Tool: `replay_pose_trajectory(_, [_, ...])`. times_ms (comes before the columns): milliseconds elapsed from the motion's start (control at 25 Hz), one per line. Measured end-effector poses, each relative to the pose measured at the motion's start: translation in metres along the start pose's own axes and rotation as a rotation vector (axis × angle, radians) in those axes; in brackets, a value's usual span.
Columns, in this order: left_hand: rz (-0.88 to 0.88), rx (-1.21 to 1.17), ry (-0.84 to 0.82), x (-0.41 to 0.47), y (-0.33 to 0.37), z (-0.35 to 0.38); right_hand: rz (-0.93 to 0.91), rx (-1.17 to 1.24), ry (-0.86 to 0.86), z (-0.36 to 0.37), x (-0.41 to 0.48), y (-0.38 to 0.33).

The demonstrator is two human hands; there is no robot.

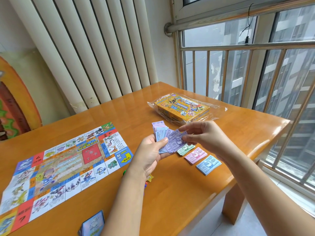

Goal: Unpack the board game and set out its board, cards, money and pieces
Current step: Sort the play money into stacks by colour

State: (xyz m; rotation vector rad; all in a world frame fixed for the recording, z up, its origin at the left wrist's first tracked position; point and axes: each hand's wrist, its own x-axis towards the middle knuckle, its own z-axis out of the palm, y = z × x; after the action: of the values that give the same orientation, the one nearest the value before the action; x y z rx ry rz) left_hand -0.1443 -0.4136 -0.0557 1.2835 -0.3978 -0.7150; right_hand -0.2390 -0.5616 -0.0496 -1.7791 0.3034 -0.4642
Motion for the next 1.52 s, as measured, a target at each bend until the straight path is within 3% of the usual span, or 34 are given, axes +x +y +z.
replay_pose_trajectory(280, [0.093, -0.014, -0.02, -0.001, -0.001, 0.002, 0.081, 0.025, -0.076, 0.0, 0.0, 0.004])
replay_pose_trajectory(480, [0.094, 0.0, 0.004, 0.001, -0.001, 0.001, 0.058, -0.095, 0.07, 0.003, 0.002, 0.005])
replay_pose_trajectory(760, [0.168, 0.276, 0.125, 0.0, -0.002, -0.009, -0.016, -0.317, 0.05, 0.018, -0.001, 0.005])
replay_pose_trajectory(1000, [0.11, 0.199, 0.149, 0.0, 0.003, -0.013, 0.096, -0.288, 0.141, 0.037, -0.007, 0.014])
replay_pose_trajectory(1280, [0.075, 0.219, 0.493, 0.006, 0.006, -0.036, 0.031, -0.273, 0.292, 0.073, -0.016, 0.031])
replay_pose_trajectory(1520, [-0.038, 0.427, 0.439, 0.005, 0.002, -0.033, -0.049, -0.47, 0.243, 0.081, -0.018, 0.034])
